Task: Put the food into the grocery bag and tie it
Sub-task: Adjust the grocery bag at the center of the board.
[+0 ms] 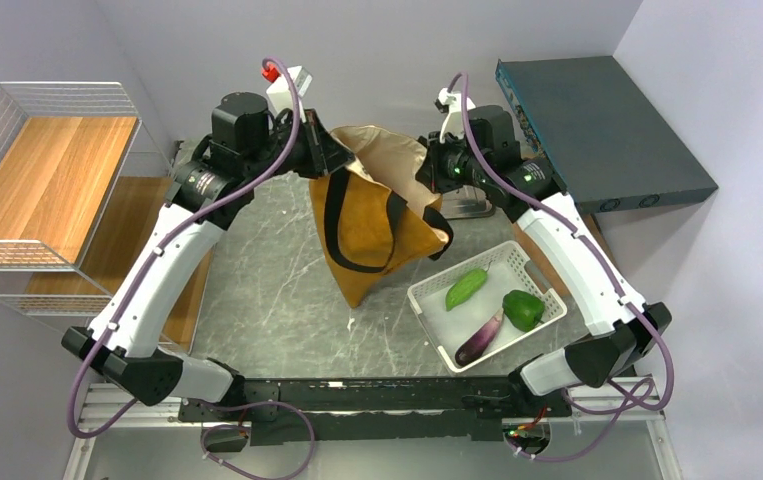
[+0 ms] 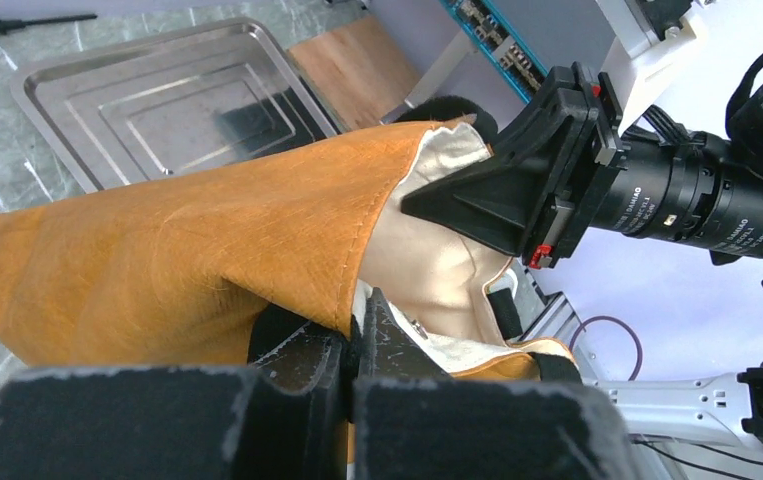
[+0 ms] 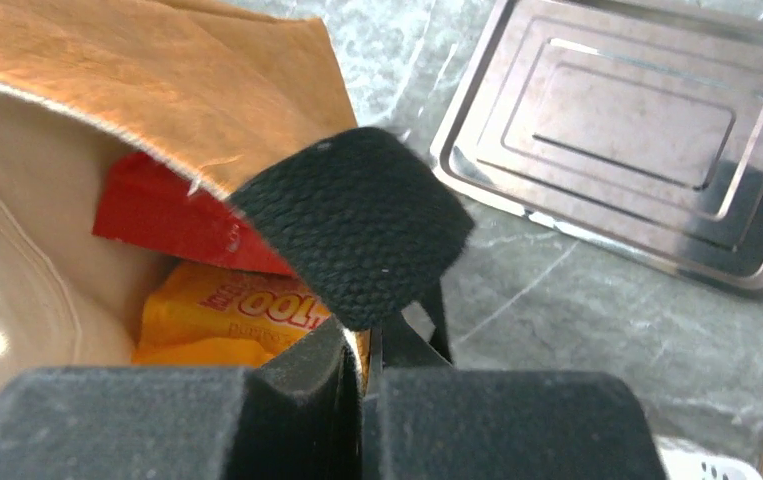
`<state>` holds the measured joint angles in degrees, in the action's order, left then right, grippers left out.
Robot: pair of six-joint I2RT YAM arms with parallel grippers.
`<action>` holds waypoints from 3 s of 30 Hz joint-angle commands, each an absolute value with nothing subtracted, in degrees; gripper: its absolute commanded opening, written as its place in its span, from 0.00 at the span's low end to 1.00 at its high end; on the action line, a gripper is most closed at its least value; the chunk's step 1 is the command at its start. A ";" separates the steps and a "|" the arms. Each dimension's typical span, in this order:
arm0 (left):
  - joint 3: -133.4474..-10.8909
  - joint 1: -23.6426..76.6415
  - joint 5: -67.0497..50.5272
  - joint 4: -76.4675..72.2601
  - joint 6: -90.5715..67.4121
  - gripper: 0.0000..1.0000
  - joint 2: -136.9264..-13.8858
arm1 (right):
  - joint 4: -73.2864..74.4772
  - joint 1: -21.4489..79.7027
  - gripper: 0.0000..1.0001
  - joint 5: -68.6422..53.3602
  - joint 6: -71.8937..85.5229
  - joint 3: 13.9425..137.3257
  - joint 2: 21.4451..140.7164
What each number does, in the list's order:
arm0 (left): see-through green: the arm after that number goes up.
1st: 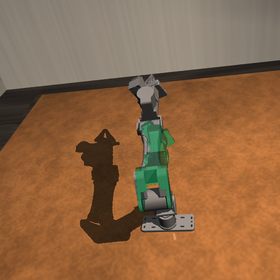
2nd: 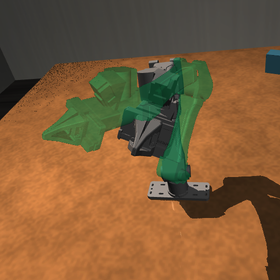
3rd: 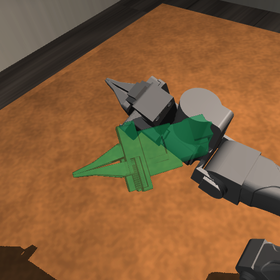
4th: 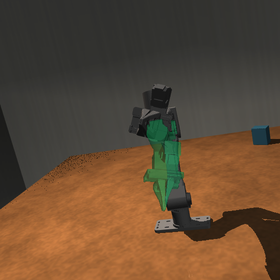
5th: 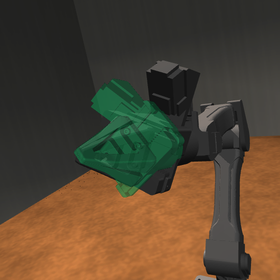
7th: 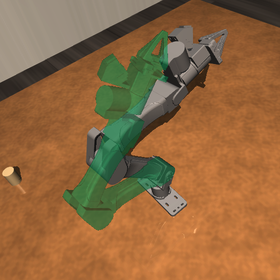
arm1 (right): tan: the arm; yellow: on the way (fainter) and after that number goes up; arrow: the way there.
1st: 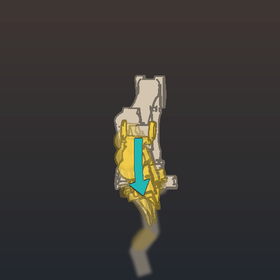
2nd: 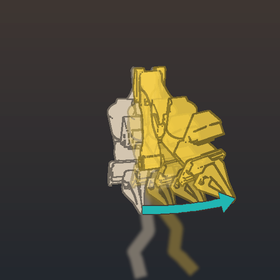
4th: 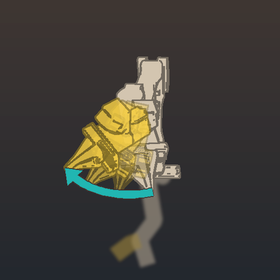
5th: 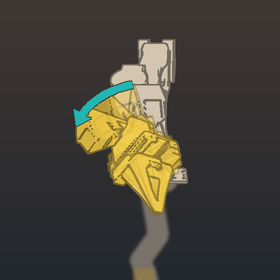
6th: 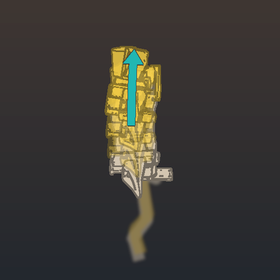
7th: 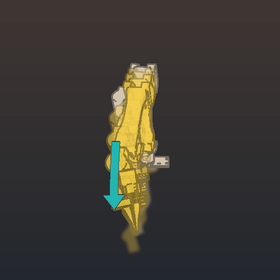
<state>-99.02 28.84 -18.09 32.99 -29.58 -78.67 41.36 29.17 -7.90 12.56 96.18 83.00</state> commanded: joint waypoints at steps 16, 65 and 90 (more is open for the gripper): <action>-104.68 28.30 -26.86 40.21 -34.39 0.00 -80.86 | 64.58 26.79 0.00 -7.24 13.22 107.49 83.72; -93.22 19.96 -14.26 54.31 -37.64 0.94 -68.20 | 70.89 24.34 0.00 -15.98 18.23 109.23 89.10; -54.54 18.54 -24.25 31.11 -47.83 0.88 -45.45 | 69.01 23.19 0.57 -18.37 24.51 115.13 87.67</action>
